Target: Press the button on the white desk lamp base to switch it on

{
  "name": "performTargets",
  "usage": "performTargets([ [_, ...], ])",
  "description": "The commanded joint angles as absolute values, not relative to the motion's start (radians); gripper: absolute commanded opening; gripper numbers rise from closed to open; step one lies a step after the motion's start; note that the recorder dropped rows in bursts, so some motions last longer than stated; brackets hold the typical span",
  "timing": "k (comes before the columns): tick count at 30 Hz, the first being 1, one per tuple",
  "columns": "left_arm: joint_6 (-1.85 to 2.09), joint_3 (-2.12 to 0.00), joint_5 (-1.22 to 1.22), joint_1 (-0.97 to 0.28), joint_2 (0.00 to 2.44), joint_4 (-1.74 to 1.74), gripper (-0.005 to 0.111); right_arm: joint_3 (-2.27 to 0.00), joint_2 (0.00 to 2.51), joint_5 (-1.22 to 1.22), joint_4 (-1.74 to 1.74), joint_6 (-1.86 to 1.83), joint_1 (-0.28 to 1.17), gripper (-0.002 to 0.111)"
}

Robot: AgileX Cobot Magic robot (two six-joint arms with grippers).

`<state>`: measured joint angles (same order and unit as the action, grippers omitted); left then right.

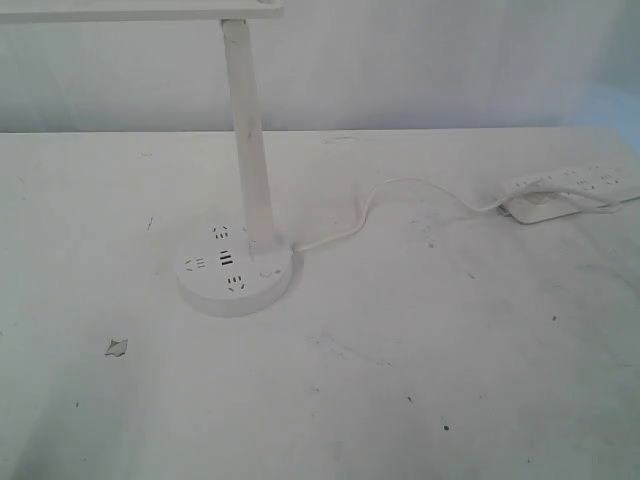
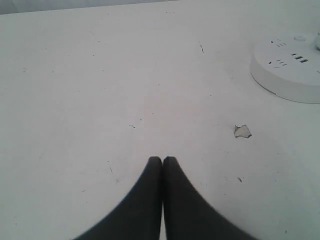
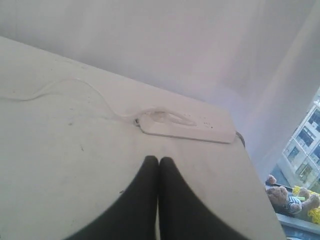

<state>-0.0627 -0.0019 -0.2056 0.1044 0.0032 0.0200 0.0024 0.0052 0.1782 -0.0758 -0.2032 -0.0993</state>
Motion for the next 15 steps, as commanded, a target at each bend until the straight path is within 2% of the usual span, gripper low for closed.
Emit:
performTargets([
  [1, -0.063, 0.000, -0.203, 0.096, 0.000, 0.016, 0.000, 0.000, 0.000, 0.115, -0.083, -0.214, -0.103, 0.000],
  [5, -0.063, 0.000, -0.203, 0.096, 0.000, 0.016, 0.000, 0.000, 0.000, -0.113, -0.069, -0.159, -0.103, 0.000],
  [12, -0.063, 0.000, -0.203, 0.096, 0.000, 0.016, 0.000, 0.000, 0.000, -0.718, 0.025, 0.095, -0.103, 0.000],
  [14, -0.063, 0.000, -0.203, 0.096, 0.000, 0.016, 0.000, 0.000, 0.000, -0.810, 0.165, 0.199, -0.103, 0.000],
  [15, -0.063, 0.000, -0.203, 0.096, 0.000, 0.016, 0.000, 0.000, 0.000, -0.779, 0.274, 0.258, -0.103, 0.000],
])
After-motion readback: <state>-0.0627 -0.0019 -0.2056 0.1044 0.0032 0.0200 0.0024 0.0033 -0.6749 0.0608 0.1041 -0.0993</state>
